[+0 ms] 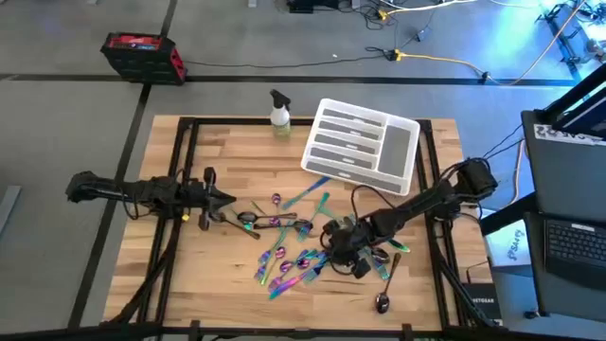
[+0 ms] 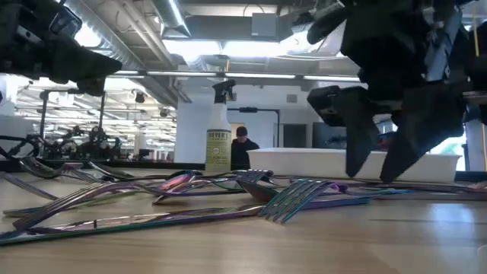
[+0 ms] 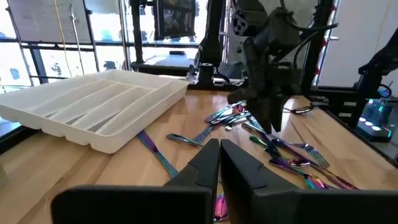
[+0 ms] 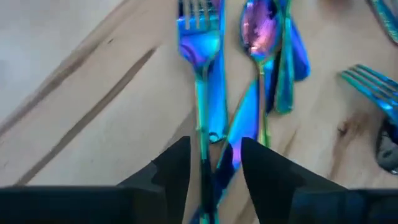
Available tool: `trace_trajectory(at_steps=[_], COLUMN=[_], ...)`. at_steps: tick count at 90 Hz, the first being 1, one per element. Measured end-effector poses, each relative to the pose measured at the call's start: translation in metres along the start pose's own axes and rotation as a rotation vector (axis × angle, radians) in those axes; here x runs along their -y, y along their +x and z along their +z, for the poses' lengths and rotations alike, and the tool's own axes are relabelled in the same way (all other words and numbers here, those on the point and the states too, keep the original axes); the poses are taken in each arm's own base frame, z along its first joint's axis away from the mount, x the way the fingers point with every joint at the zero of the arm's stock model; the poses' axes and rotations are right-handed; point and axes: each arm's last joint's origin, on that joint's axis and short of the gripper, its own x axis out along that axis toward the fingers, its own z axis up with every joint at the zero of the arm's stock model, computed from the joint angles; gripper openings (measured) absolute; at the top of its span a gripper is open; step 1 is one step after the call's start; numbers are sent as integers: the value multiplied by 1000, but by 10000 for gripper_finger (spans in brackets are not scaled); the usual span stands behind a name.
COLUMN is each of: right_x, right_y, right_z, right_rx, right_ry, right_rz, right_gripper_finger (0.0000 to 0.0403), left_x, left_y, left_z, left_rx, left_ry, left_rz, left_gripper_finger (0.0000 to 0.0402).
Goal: Sort silverware
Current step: Put the blue fork on the white silverware tray
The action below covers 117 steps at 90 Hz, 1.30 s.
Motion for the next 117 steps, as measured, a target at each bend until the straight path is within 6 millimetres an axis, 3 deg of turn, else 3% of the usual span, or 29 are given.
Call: trace_trajectory(at_steps=[117], right_x=[0], right_y=[9], right_z=[-6], right_rx=[-49], right_ry=[1], right_rz=[-38], right_gripper_finger=[18], left_x=[0], left_y=[0], left_z=[0], left_rx=[0], left_ry=[0], left_rz=[0], left_gripper_finger=[0])
